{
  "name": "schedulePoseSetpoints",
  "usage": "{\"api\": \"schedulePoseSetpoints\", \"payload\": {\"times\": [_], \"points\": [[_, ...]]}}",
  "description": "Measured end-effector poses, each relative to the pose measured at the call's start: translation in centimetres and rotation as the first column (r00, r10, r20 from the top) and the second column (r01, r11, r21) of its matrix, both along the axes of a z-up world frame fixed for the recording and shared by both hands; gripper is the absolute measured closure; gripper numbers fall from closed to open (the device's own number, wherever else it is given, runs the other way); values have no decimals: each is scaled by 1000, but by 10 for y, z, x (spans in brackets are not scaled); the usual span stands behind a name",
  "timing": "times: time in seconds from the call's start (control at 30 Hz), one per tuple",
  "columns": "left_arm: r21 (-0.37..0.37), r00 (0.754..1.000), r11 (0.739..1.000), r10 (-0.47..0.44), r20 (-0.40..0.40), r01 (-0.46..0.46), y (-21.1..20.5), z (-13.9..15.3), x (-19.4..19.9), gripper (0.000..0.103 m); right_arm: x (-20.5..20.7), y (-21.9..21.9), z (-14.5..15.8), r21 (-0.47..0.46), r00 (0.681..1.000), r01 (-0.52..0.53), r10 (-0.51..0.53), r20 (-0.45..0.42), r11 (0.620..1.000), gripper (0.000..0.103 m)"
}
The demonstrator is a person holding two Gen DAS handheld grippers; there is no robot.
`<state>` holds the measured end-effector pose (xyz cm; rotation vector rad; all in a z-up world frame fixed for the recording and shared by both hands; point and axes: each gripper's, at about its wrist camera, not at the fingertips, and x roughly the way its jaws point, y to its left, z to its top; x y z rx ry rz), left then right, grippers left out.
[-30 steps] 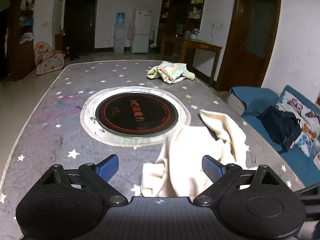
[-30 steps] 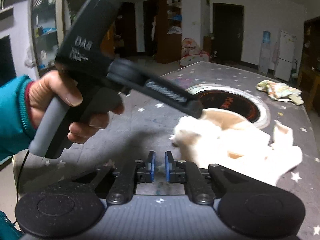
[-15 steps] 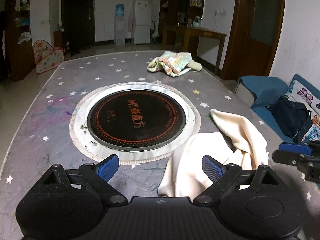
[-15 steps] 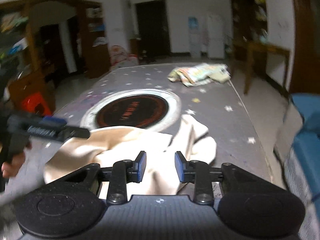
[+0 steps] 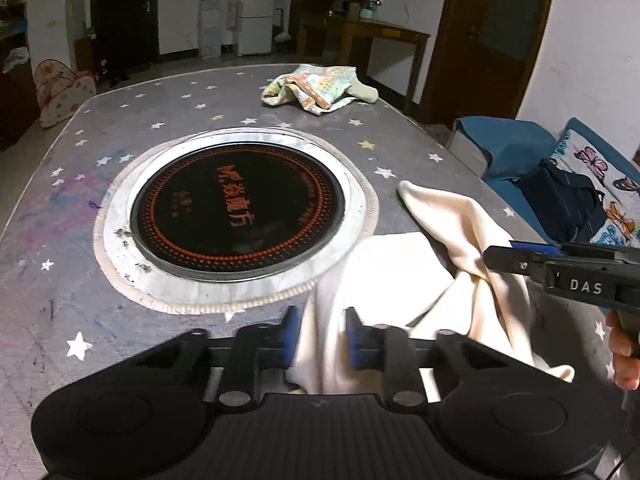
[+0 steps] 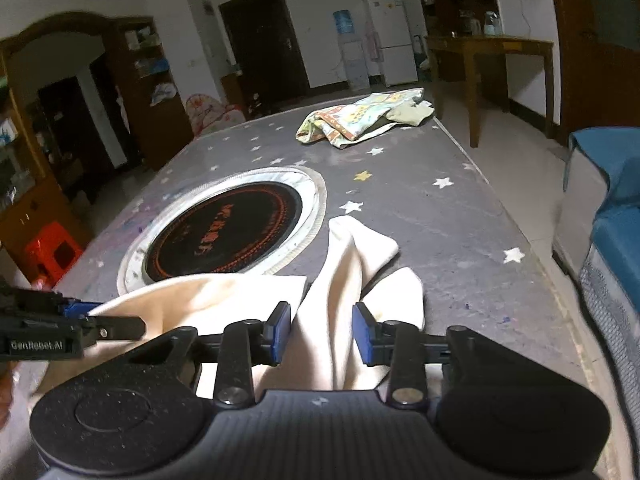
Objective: Fold clothes
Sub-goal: 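Grasp the sweatshirt edge with the right tool while the left tool grasps another edge, then lift the sweatshirt with both tools and shake it out above the table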
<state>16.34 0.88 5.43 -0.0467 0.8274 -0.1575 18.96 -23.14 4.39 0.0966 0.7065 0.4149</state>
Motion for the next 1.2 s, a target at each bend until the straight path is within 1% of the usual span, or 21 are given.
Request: {"api": "schedulePoseSetpoints", "payload": {"times": [0.03, 0.07, 0.23, 0.37, 0.47, 0.53, 0.57, 0.6, 0.63, 0.67, 0.7, 0.77, 0.8, 0.9, 0.93, 0.97, 1.0, 1.03, 1.1, 1.17, 1.2], "points": [[-2, 1000, 1000, -4, 3, 4, 0, 1, -1, 87, -3, 2, 2, -12, 1000, -13, 13, 10, 1000, 86], [-1, 1000, 1000, -4, 7, 4, -1, 1, -2, 91, -6, 3, 4, -20, 1000, -24, 25, 19, 999, 89], [8, 1000, 1000, 3, 30, -3, 0, 6, -10, 98, -22, 5, 13, -25, 997, -71, 72, 27, 997, 91], [13, 999, 1000, 8, 51, -8, 7, 11, -21, 99, -36, 6, 13, 0, 992, -125, 125, -1, 992, 92], [-1, 999, 1000, 6, 53, -6, 11, 13, -26, 98, -45, 6, 11, 3, 989, -145, 145, -7, 989, 92], [-8, 998, 1000, 2, 56, -2, 12, 14, -30, 97, -48, 5, 10, -1, 989, -146, 146, -6, 989, 90], [-7, 998, 1000, 3, 55, -2, 11, 15, -30, 95, -49, 4, 10, -3, 990, -142, 142, -5, 990, 90], [-6, 998, 1000, 6, 55, -6, 10, 15, -29, 93, -49, 2, 9, -5, 990, -138, 138, -5, 990, 87], [-6, 998, 1000, 10, 56, -9, 10, 15, -29, 92, -50, 1, 8, -7, 991, -132, 132, -3, 991, 79], [-4, 998, 1000, 14, 60, -14, 9, 16, -28, 84, -49, 0, 8, -10, 993, -117, 117, 1, 993, 77], [-4, 998, 1000, 18, 61, -18, 8, 16, -27, 69, -47, -3, 8, -9, 996, -94, 94, 8, 996, 76], [2, 997, 1000, 25, 68, -25, 6, 16, -26, 57, -43, -10, 8, 11, 999, -54, 53, 8, 999, 69], [10, 997, 1000, 23, 71, -24, 5, 16, -24, 55, -41, -13, 7, 14, 999, -34, 34, 7, 999, 63], [6, 999, 1000, 4, 51, -5, 3, 11, -19, 55, -37, -19, 2, 25, 1000, -13, 13, -18, 1000, 62], [4, 999, 1000, -4, 42, 4, 3, 9, -17, 57, -36, -22, -2, 44, 999, -17, 19, -40, 999, 63], [5, 999, 1000, -14, 33, 14, 2, 6, -16, 63, -35, -24, -7, 68, 997, -22, 27, -68, 997, 63], [3, 999, 1000, -23, 32, 23, 1, 4, -17, 80, -35, -24, -10, 76, 996, -24, 30, -80, 997, 65], [0, 999, 1000, -28, 31, 28, 1, 3, -18, 86, -37, -23, -12, 78, 996, -31, 37, -85, 996, 69], [4, 999, 1000, -28, 39, 28, 0, 3, -22, 93, -43, -20, -10, 75, 996, -46, 52, -72, 996, 78], [19, 998, 1000, -22, 60, 21, 1, 5, -28, 96, -51, -15, -6, 67, 996, -61, 64, -56, 996, 80], [26, 997, 1000, -19, 70, 17, 2, 7, -31, 98, -55, -12, -5, 56, 996, -68, 71, -49, 996, 86]]}}
